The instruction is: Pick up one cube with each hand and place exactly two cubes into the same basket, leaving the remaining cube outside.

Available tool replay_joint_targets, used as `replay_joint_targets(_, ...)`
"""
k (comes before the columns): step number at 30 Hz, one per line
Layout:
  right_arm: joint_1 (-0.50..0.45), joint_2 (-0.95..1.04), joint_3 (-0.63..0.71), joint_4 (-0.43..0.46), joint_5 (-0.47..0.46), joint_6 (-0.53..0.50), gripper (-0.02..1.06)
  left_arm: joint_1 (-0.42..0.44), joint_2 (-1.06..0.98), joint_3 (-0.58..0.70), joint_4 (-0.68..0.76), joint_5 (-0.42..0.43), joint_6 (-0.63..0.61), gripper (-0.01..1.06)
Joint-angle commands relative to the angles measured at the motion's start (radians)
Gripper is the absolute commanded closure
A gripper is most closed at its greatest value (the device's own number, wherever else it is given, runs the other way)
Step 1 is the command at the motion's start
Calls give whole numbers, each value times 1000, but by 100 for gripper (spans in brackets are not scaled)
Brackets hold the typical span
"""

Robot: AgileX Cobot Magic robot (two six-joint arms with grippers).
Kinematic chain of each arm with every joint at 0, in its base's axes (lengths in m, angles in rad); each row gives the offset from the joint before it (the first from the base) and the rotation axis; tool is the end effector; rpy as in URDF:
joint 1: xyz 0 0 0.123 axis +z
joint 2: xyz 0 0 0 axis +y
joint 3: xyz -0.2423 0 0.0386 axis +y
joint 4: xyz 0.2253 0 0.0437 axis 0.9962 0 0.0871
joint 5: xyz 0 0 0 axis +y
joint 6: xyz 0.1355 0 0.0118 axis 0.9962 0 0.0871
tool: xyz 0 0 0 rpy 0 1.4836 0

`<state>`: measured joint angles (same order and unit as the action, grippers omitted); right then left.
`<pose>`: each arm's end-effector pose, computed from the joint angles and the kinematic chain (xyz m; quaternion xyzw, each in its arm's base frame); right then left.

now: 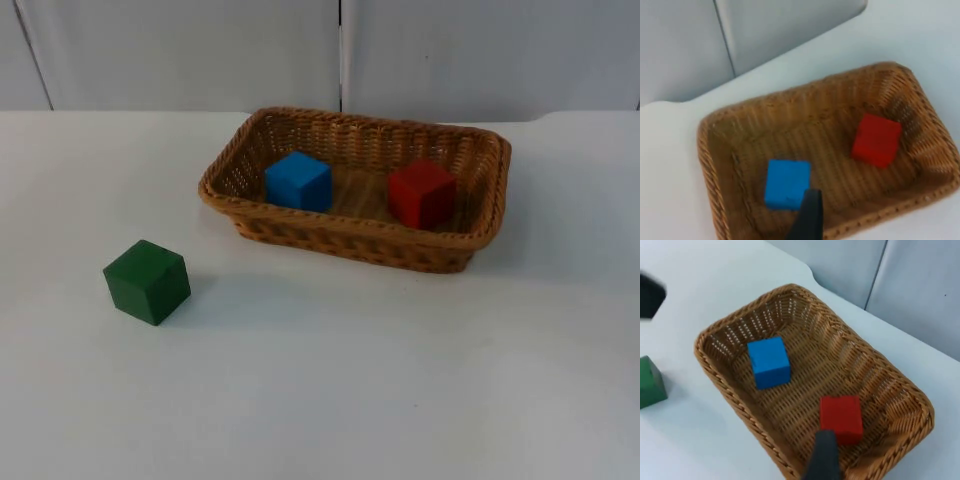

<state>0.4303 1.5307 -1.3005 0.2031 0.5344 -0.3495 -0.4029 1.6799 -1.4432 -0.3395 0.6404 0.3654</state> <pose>0.3253 0.1647 0.2739 -0.2889 0.8513 0.1015 0.4260 0.3485 -0.1780 0.2573 0.2611 0.8776 -0.1519 0.3723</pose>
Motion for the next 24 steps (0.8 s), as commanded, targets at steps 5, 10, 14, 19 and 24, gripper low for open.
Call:
replay_joint_targets(5, -3, -88, 56, 34, -7, 2, 39, -6, -120, 142, -30, -51, 4, 27)
replay_joint_targets(10, -3, -159, 111, 34, -7, 2, 39, -6, -222, 238, -40, -55, 24, 27)
replay_joint_targets(14, -3, -223, 161, 38, -7, 2, 39, -6, -310, 312, -40, -55, 24, 27)
replay_joint_targets(19, -3, -318, 232, 44, -5, 2, 39, -6, -430, 390, -42, -55, 24, 27)
replay_joint_targets(24, -3, -421, 309, 44, 0, 2, 39, -6, -547, 437, -45, -32, 24, 27)
